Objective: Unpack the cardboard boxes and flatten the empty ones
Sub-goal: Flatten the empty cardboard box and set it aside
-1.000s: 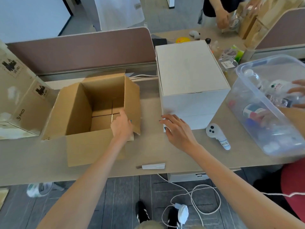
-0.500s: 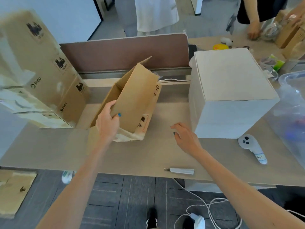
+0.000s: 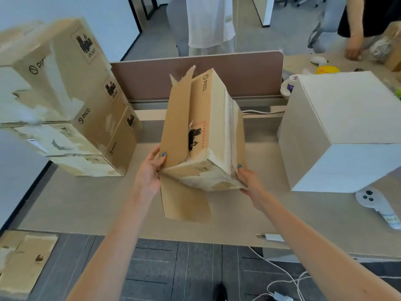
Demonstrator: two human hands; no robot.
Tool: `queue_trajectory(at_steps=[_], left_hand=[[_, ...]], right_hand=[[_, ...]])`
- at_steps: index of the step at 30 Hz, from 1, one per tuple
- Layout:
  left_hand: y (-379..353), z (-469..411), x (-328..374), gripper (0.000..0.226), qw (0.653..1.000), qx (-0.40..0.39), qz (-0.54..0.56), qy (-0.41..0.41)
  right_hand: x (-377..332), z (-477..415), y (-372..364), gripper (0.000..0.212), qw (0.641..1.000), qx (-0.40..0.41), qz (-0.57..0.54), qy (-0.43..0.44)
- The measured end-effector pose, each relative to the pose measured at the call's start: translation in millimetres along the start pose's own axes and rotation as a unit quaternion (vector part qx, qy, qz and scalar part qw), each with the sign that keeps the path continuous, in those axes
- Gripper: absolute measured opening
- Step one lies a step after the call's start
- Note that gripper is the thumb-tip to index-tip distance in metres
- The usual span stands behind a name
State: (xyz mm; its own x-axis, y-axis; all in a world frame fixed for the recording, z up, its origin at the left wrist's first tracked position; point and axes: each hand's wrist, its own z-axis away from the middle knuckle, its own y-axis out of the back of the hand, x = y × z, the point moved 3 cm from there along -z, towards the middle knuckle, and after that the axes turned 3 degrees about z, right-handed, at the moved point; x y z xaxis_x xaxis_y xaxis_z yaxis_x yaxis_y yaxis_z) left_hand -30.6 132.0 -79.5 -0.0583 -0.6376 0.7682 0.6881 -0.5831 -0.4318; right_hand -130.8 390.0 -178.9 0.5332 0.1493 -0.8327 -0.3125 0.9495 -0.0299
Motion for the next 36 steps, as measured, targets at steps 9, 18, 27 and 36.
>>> queue_trajectory(at_steps=[9,18,27,36], left_hand=[[42.7,-36.0,-33.2,0.027,0.992,-0.011,0.098,0.083],[90.9,-53.7,-58.3,0.040,0.992,0.044,-0.089,0.083],[93.7,-43.6,-59.7,0.054,0.980,-0.055,-0.180,0.065],[62.0,-45.3,-91.0,0.074,0.951,-0.094,-0.294,-0.015]], right_hand=[[-19.7,-10.3,-3.9,0.051,0.990,0.105,-0.016,0.097],[-47.7,-8.3,-34.4,0.060,0.963,0.159,0.064,0.206],[-18.2,-4.7,-52.2,0.065,0.940,0.198,0.181,0.210],[2.9,3.0,-18.6,0.088,0.944,0.191,0.206,0.174]])
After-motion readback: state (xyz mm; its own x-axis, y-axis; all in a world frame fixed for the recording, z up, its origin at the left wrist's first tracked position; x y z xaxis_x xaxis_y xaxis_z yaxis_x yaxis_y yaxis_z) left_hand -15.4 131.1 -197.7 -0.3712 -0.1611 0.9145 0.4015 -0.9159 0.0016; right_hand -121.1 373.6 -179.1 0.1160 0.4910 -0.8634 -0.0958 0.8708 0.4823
